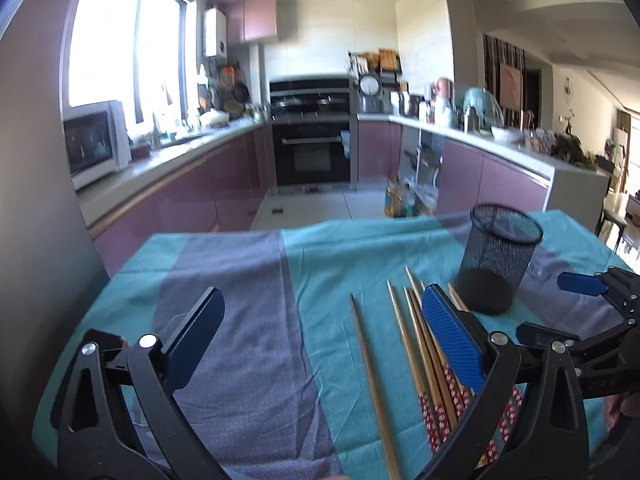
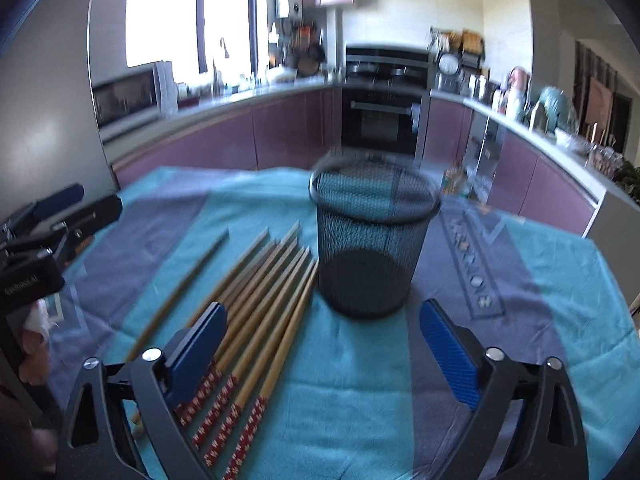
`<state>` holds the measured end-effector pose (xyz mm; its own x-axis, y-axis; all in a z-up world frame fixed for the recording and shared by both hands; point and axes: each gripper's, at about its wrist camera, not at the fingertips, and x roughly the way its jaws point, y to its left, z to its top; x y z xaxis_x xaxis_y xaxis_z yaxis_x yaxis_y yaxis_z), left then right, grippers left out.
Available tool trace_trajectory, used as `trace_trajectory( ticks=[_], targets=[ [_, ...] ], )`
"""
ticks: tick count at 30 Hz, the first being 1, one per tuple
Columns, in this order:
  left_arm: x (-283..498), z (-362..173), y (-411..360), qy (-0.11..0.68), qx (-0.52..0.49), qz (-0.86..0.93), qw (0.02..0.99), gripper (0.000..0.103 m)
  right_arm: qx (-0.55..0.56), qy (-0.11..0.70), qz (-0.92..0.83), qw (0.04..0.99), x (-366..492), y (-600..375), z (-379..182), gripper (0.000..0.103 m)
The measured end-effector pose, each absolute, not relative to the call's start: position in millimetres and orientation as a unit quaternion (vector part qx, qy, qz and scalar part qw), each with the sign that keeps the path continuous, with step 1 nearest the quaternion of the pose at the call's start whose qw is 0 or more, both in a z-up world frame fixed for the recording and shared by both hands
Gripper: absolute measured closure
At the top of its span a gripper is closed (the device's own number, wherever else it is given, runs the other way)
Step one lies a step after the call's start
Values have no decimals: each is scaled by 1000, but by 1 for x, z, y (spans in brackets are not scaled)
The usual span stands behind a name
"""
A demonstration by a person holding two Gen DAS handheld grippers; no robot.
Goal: Organize utensils
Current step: 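Grasp a bamboo chopstick with the left tool while the right tool grasps another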
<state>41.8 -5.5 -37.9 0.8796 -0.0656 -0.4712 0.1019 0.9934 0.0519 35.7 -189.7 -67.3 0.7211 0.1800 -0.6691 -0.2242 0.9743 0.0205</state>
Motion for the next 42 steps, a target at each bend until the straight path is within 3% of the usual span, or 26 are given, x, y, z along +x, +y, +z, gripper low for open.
trace_trajectory(
  ticks=[6,13,15,20,22,24,26,34,42],
  targets=[
    [68,-70,-14,312,67,-73,945,24,-27,405,112,907,54,-181,-89,40],
    [91,-105,-34,377,84,-101,917,44,-22,430,115,895,63,-184,-98,57],
    [96,-110,-34,389,81,-108,911,53,-21,436,116,892,64,-183,-100,68],
    [114,-125,-39,428,69,-126,892,69,-29,438,116,891,71,-177,-100,71],
    [118,-129,-43,425,72,-125,893,70,-23,439,120,890,73,-176,-101,77],
    [123,-132,-48,427,71,-127,893,82,-11,440,124,889,75,-177,-100,90],
    [125,-132,-50,430,65,-132,891,92,5,442,132,887,76,-179,-100,97],
    [126,-122,-54,425,45,-137,894,94,19,418,149,896,64,-186,-82,97],
    [102,-70,-41,376,18,-186,908,95,60,362,189,911,44,-208,-40,98]
  ],
)
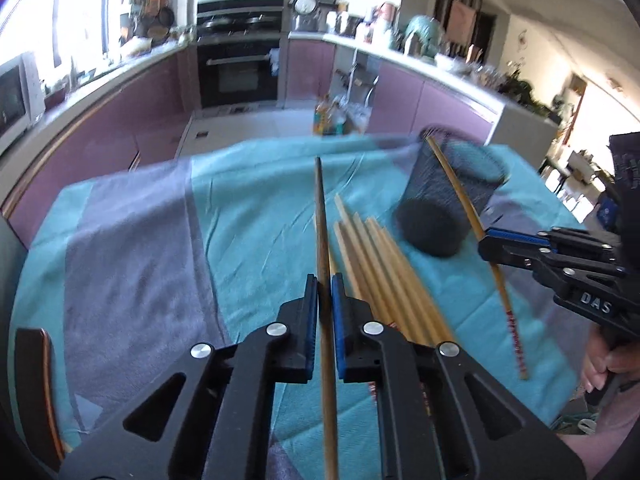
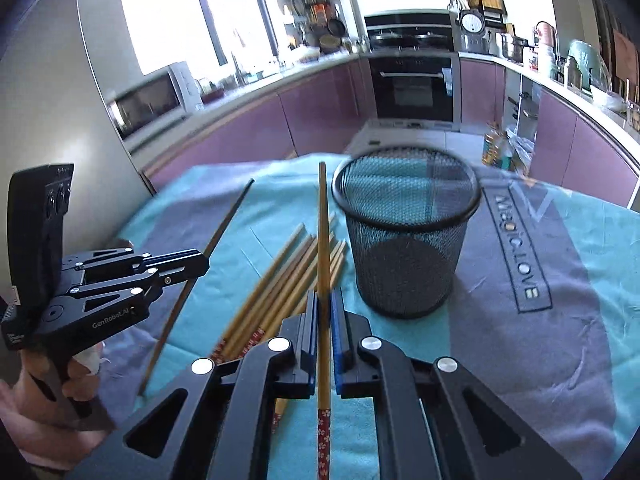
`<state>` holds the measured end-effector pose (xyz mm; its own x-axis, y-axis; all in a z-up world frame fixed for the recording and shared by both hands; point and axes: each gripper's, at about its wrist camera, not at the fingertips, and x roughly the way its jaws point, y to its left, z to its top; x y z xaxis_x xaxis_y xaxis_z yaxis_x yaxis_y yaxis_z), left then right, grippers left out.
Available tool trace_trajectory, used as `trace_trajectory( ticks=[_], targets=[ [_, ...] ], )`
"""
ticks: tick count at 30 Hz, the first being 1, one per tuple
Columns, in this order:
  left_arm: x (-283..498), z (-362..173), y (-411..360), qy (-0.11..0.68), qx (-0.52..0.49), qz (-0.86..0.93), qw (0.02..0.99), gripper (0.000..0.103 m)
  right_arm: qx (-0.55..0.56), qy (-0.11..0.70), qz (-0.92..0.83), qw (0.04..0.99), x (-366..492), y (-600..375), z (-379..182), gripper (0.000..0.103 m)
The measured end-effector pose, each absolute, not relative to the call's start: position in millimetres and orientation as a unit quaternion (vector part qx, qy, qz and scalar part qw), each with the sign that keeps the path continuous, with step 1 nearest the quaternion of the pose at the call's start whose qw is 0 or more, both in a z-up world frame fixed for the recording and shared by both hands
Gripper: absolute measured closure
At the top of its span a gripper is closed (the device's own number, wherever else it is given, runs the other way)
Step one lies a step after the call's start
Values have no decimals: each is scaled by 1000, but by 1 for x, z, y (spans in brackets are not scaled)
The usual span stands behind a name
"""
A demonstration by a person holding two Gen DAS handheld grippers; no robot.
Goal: Organize utensils
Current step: 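Grasp a bamboo chopstick with the left tool while the right tool grasps another, then lift both held chopsticks upright and lower them into the black mesh cup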
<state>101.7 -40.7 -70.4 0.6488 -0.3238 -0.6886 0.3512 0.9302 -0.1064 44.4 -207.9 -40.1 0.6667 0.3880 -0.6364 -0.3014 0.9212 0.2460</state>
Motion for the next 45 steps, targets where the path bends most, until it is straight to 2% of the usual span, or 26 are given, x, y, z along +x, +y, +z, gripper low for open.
trace_trajectory(
  ticks=[16,28,35,45],
  targets=[
    [73,44,-43,259,-19,-257,931,96,79,243,208,944,41,-240,44,97],
    [83,119,-91,192,-33,-296,935,96,67,194,199,958,62,-264,96,98],
    [102,103,-141,219,-10,-295,930,96,46,232,186,954,84,-262,77,98],
    [138,28,-169,301,9,-292,908,95,22,330,184,926,119,-252,32,97]
  ],
)
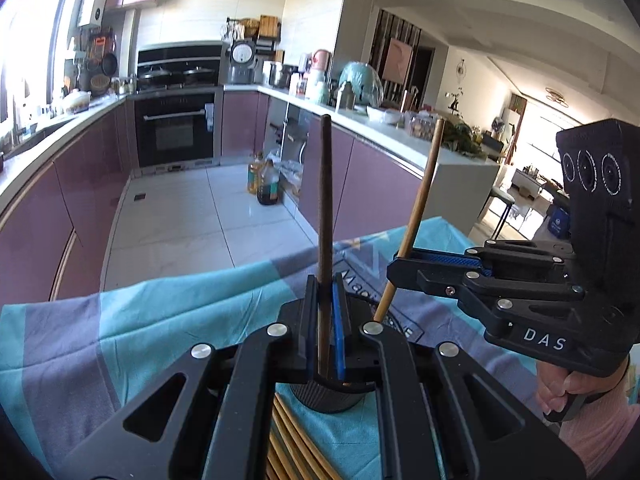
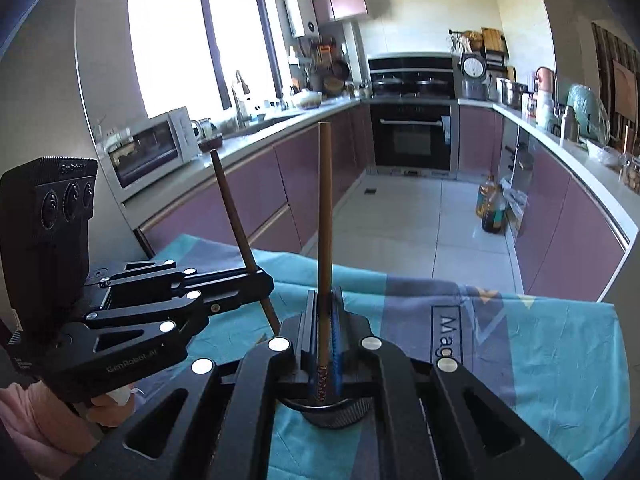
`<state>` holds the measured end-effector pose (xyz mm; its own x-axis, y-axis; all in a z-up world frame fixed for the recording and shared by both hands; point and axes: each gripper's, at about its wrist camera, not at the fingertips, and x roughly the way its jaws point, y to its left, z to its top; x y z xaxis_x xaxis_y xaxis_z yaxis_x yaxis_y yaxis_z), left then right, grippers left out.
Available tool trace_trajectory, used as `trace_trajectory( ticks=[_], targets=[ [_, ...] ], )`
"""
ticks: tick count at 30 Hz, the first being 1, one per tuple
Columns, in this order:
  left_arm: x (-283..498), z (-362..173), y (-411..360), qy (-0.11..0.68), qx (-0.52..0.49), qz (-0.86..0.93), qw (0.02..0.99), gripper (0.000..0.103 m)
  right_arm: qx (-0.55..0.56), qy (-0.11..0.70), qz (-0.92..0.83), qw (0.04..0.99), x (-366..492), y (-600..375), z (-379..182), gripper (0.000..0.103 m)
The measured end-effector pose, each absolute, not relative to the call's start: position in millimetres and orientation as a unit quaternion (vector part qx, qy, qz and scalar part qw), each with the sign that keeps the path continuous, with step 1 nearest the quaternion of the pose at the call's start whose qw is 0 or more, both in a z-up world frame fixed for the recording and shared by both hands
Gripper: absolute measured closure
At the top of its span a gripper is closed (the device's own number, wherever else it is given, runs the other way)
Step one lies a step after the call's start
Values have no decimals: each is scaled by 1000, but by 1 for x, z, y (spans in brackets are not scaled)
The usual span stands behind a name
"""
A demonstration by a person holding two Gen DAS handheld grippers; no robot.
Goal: Organize utensils
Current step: 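Lift both held chopsticks upright and lower them into the black mesh cup, then open the left tool over the cup while the right tool releases its chopstick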
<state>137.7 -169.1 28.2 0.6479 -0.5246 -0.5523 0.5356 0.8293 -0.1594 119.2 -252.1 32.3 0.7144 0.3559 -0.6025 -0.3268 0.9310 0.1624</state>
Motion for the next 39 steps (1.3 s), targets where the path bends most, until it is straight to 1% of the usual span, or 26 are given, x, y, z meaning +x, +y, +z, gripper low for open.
trace_trajectory(
  ticks=[10,14,17,19,21,25,27,28,33,39],
  targets=[
    [175,-2,-161,314,10,-285,905,95,39,350,175,919,141,-244,15,97],
    [174,0,-155,304,10,-277,911,86,45,348,174,920,144,-244,13,95],
    [171,0,-146,300,6,-266,916,83,48,343,171,923,140,-245,13,94],
    [165,3,-135,292,5,-257,921,78,51,334,171,925,135,-247,15,90],
    [158,3,-125,279,9,-243,929,71,49,321,175,929,123,-247,19,82],
    [134,2,-101,257,23,-222,940,65,39,292,206,933,93,-243,29,73],
    [125,-3,-88,260,29,-214,941,63,30,281,225,932,76,-238,30,67],
    [120,-5,-82,262,32,-210,941,62,26,280,235,930,67,-236,28,65],
    [102,-40,-58,304,58,-200,929,61,15,321,260,911,49,-217,3,65],
    [95,-88,-43,361,69,-198,909,61,21,389,246,888,50,-201,-43,65]
  ],
)
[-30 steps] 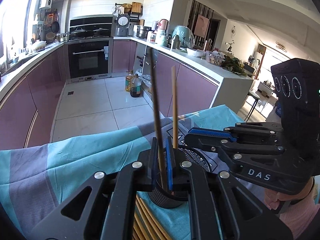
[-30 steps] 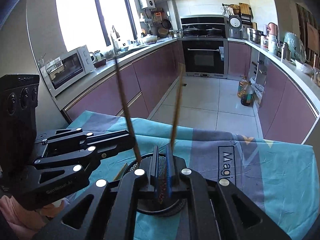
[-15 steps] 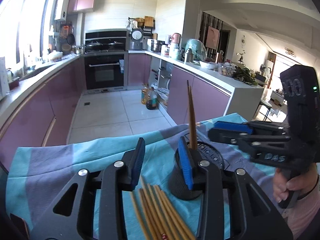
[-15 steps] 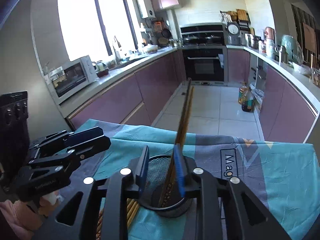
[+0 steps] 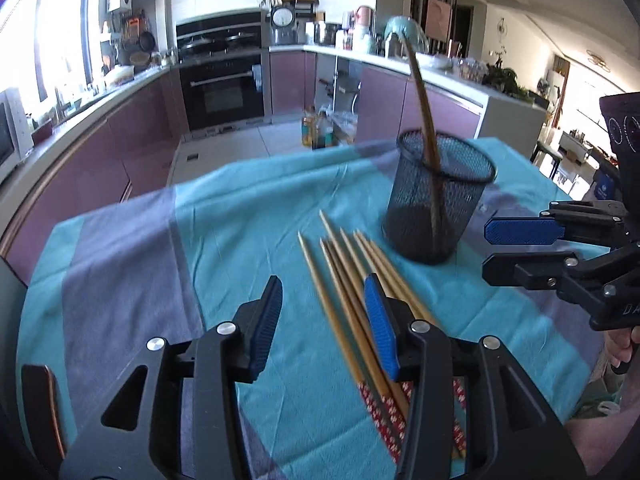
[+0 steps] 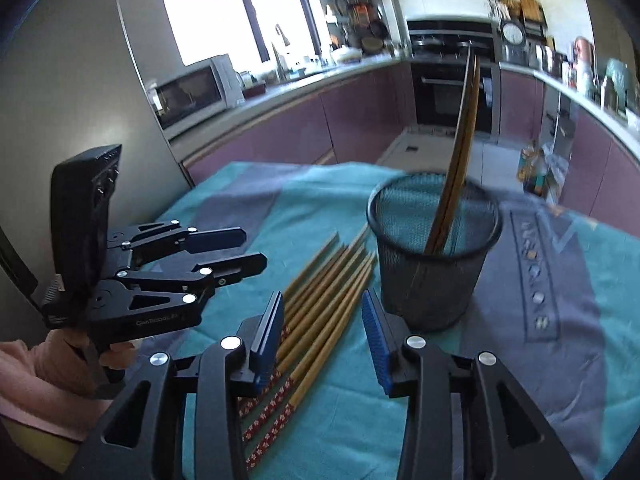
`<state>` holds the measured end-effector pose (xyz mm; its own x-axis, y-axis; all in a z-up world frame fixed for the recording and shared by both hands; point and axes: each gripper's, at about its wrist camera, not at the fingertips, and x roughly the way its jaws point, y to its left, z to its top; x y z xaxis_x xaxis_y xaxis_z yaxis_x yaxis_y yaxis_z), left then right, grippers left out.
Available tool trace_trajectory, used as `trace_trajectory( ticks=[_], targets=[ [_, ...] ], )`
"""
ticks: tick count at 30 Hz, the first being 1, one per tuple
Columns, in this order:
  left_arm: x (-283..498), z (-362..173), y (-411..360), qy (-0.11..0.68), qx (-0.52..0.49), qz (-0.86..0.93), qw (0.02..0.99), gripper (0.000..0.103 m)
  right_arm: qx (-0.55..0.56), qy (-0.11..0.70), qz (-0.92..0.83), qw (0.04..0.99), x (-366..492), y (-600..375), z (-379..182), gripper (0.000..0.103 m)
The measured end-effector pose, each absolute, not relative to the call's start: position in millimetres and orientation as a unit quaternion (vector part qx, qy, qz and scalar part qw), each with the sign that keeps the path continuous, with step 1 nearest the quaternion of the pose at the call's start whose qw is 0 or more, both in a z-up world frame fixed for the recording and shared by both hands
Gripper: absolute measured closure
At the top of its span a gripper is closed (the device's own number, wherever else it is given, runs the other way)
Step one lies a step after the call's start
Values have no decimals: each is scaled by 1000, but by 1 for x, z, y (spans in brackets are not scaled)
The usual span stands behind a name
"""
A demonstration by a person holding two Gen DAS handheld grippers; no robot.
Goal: Organize utensils
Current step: 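Open the left tool over the cup while the right tool releases its chopstick, then grasp the next chopstick with the left tool while the right tool grasps another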
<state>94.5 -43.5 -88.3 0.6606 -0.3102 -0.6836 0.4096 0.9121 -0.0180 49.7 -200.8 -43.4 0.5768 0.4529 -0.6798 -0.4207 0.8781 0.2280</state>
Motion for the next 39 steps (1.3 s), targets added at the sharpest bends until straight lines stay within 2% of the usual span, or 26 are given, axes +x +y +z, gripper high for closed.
trace_trajectory(
  ticks=[11,22,32,39],
  targets=[
    [107,-120,-52,417,61,-192,886,64,40,436,216,873,53,-192,-83,65],
    [117,-126,-63,433,65,-197,877,69,18,450,192,872,57,-183,-94,68],
    [120,-125,-60,441,59,-200,873,80,2,453,183,872,62,-177,-93,69],
    [128,-125,-63,444,58,-195,873,80,-25,451,171,875,67,-165,-95,75]
  ],
)
